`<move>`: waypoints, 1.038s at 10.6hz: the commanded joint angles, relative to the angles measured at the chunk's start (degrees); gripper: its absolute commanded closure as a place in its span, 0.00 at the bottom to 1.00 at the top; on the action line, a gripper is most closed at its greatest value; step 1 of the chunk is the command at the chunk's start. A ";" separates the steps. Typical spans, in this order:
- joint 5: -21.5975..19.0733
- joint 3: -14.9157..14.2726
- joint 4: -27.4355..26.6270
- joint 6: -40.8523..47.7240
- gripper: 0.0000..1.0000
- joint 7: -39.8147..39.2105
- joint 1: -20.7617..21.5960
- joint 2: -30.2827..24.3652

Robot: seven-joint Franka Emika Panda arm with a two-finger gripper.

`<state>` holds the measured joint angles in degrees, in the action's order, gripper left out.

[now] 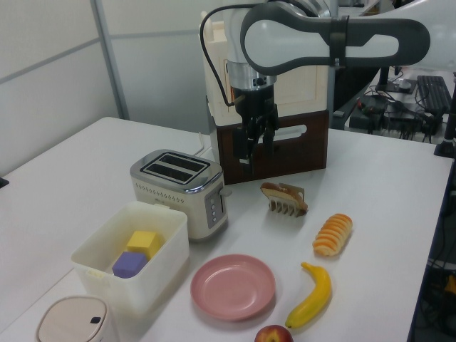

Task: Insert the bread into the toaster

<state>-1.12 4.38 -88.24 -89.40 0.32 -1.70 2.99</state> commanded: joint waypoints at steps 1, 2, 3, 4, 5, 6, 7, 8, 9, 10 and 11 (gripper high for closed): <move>0.76 0.72 -1.58 0.19 0.00 3.78 -0.32 -0.27; 1.03 0.72 -1.50 0.02 0.00 3.99 -0.41 0.00; 2.07 0.72 -1.24 -0.07 0.00 3.99 -0.41 0.70; 2.34 0.72 -1.15 -0.51 0.00 3.99 -0.49 0.71; 2.35 0.72 -1.23 -0.51 0.00 3.99 -0.41 0.79; 2.35 0.72 -1.32 -0.51 0.00 3.99 -0.32 0.79; 2.35 0.72 -1.32 -0.43 0.00 3.99 -0.32 0.79; 2.35 0.72 -1.32 -0.43 0.00 3.55 -0.32 0.79; 2.35 0.63 -1.41 -0.43 0.00 3.20 -0.41 0.71; 2.35 0.55 -1.32 -0.43 0.00 3.11 -0.49 0.79; 2.35 0.54 -1.32 -0.51 0.00 3.02 -0.58 0.79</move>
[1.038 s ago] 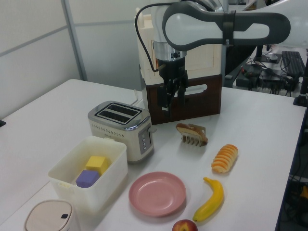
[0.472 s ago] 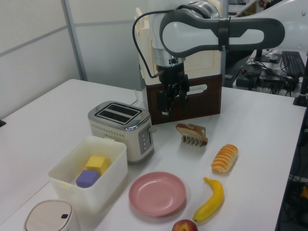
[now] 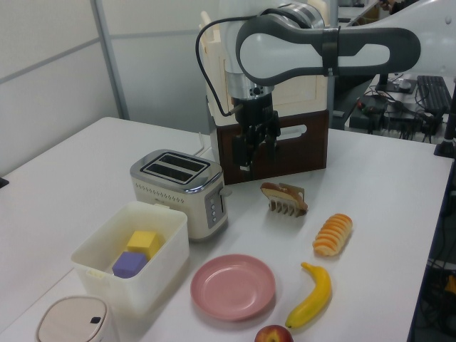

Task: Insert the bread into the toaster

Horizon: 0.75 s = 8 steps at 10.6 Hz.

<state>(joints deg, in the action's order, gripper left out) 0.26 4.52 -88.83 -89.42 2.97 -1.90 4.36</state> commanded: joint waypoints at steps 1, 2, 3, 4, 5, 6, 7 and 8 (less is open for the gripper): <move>0.97 0.40 -0.82 -0.50 0.00 -0.06 -0.47 -0.58; 0.97 -0.12 -0.82 -0.50 0.00 -1.02 -0.56 -0.67; 0.89 -0.74 -0.82 -0.50 0.00 -1.99 -0.56 -0.76; 0.89 -1.79 -0.73 -0.50 0.00 -3.22 -0.56 -0.76; 0.89 -2.84 -0.73 -0.67 0.00 -5.06 -0.65 -0.76; 0.97 -4.42 -0.65 -0.93 0.00 -6.90 -0.65 -0.58; 0.89 -5.91 -0.91 -2.41 0.00 -8.66 -0.65 -0.50; 0.97 -7.41 -1.17 -2.95 0.00 -9.64 -0.65 -0.23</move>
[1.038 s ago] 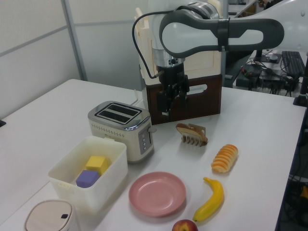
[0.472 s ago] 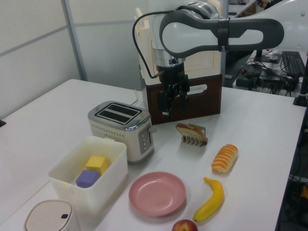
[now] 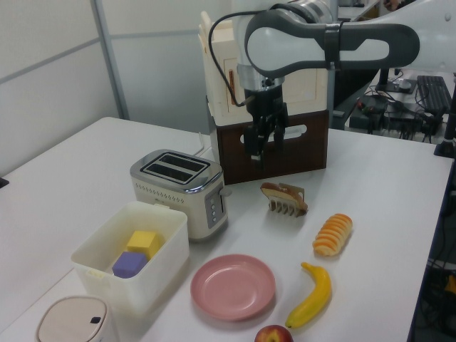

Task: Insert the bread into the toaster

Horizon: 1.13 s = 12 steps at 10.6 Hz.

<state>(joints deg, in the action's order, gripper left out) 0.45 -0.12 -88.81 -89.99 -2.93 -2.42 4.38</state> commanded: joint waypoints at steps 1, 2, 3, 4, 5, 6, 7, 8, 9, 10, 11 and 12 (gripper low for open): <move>0.96 -4.26 -1.45 -3.78 0.00 -4.71 -0.13 0.97; 1.57 -6.19 -1.54 -5.97 0.00 -5.33 -0.13 1.67; 2.88 -7.61 -1.89 -8.25 0.00 -5.77 -0.05 3.42; 4.20 -8.84 -1.98 -10.45 0.00 -6.21 0.13 5.00; 5.34 -10.07 -2.24 -12.56 0.00 -6.65 0.31 6.85; 6.48 -10.52 -2.59 -14.50 0.00 -7.35 0.39 8.26; 7.71 -10.87 -3.81 -15.91 0.00 -8.58 0.39 8.71; 8.16 -11.57 -5.48 -17.75 0.00 -10.42 0.39 8.80; 8.25 -11.66 -7.15 -20.38 0.00 -10.78 0.39 9.06; 8.86 -11.66 -7.78 -21.71 0.00 -10.70 0.48 10.46; 9.74 -11.66 -7.78 -21.90 0.00 -10.18 0.92 12.04; 9.92 -11.66 -7.78 -21.90 0.00 -10.17 1.97 12.40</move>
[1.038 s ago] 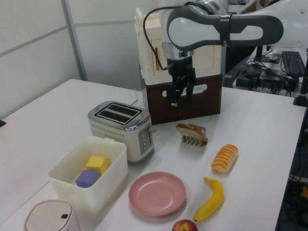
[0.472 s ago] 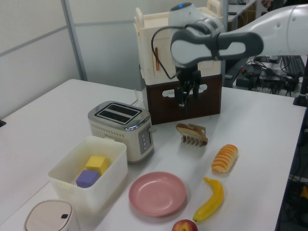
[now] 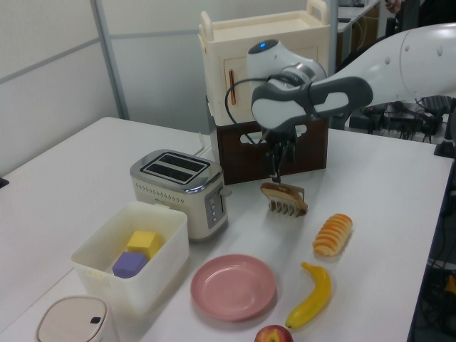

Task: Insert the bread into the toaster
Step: 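Move the gripper over the bread slice in the metal rack, then lower the gripper and close it on the bread slice's crust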

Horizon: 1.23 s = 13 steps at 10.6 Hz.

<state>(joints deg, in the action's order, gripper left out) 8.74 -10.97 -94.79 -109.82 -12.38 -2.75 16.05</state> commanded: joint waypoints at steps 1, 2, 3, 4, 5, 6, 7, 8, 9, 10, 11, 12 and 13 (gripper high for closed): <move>1.72 -0.80 -1.80 -2.07 0.01 -0.72 2.40 1.00; 1.72 -0.80 -1.71 -2.16 0.03 -0.63 2.49 1.61; 1.72 -0.80 -1.71 -2.16 0.03 -0.28 2.92 2.40; 1.80 -0.80 -1.63 -2.59 0.06 0.07 3.02 3.02; 2.41 -0.80 -1.63 -4.08 0.15 0.07 3.10 3.55; 2.68 -0.80 -1.54 -4.79 0.24 0.07 3.10 3.72; 2.77 -0.98 -1.45 -4.97 0.41 -0.80 3.02 3.64; 3.38 -1.41 -1.10 -4.97 0.64 -2.81 2.93 3.55; 3.30 -1.77 -1.01 -4.88 0.82 -5.61 2.58 3.20; 3.21 -1.77 -1.10 -4.79 0.91 -6.86 2.49 2.59; 2.95 -1.77 -1.01 -4.27 0.92 -6.87 2.49 1.80; 2.86 -1.86 -1.01 -4.27 0.92 -6.87 2.40 0.49; 2.86 -1.95 -0.31 -4.09 0.92 -6.87 2.23 -0.92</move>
<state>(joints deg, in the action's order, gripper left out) 11.34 -12.40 -94.53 -113.54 -17.71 -0.74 19.38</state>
